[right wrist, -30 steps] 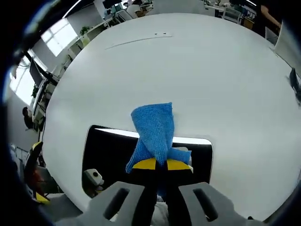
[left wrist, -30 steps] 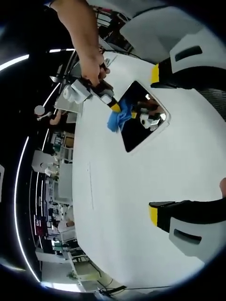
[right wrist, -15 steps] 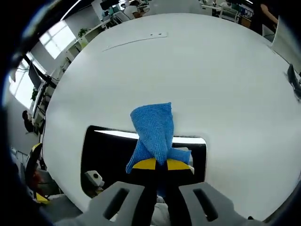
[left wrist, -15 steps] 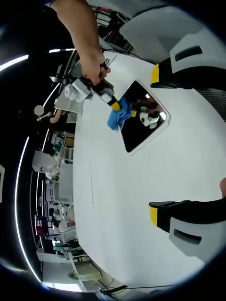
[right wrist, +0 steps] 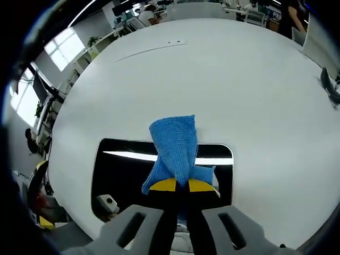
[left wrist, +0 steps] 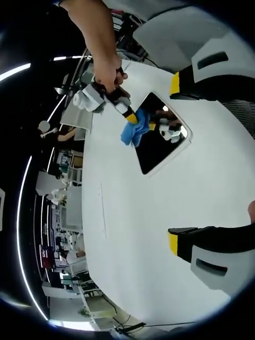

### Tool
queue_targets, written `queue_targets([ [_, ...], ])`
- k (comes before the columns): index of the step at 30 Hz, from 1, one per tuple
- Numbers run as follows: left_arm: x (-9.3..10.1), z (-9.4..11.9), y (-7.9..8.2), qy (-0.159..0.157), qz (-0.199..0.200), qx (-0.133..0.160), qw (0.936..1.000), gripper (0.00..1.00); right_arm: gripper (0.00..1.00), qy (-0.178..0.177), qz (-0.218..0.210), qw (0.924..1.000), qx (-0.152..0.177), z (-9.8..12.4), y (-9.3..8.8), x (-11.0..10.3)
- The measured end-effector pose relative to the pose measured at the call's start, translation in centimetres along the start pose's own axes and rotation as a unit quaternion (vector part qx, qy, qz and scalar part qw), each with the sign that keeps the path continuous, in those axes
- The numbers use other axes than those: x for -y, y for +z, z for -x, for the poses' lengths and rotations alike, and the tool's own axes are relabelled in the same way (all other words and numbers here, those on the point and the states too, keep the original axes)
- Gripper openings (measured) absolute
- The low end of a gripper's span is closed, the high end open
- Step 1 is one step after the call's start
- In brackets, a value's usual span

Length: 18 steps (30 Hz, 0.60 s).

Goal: Wipe the mirror surface with the cleaning cloth until all visible marks leave the cleaned area.

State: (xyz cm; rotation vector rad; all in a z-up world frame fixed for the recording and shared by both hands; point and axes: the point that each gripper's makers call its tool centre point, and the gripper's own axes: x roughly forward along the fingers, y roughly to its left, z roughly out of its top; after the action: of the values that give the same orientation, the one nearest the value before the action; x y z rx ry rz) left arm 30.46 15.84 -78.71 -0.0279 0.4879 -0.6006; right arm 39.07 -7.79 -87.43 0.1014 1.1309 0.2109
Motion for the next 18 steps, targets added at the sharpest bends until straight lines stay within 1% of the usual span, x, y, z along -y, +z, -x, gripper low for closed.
queue_targets([
  [4, 0.4, -0.2, -0.2, -0.003, -0.006, -0.002, 1.0, 0.99, 0.0, 0.002, -0.004, 1.0, -0.001, 0.5, -1.0, -0.3],
  [13, 0.4, 0.1, 0.1, -0.001, -0.01, 0.003, 0.9999, 0.99, 0.0, 0.004, 0.0, 1.0, -0.002, 1.2, -1.9, -0.6],
  [16, 0.5, 0.2, 0.2, -0.001, -0.012, 0.004, 0.9999, 0.99, 0.0, 0.01, -0.01, 0.9999, -0.006, 1.4, -2.3, -0.7],
  [18, 0.4, 0.3, 0.1, 0.0, -0.013, 0.004, 0.9999, 0.99, 0.0, 0.01, -0.016, 0.9998, -0.001, 1.7, -2.6, -0.6],
])
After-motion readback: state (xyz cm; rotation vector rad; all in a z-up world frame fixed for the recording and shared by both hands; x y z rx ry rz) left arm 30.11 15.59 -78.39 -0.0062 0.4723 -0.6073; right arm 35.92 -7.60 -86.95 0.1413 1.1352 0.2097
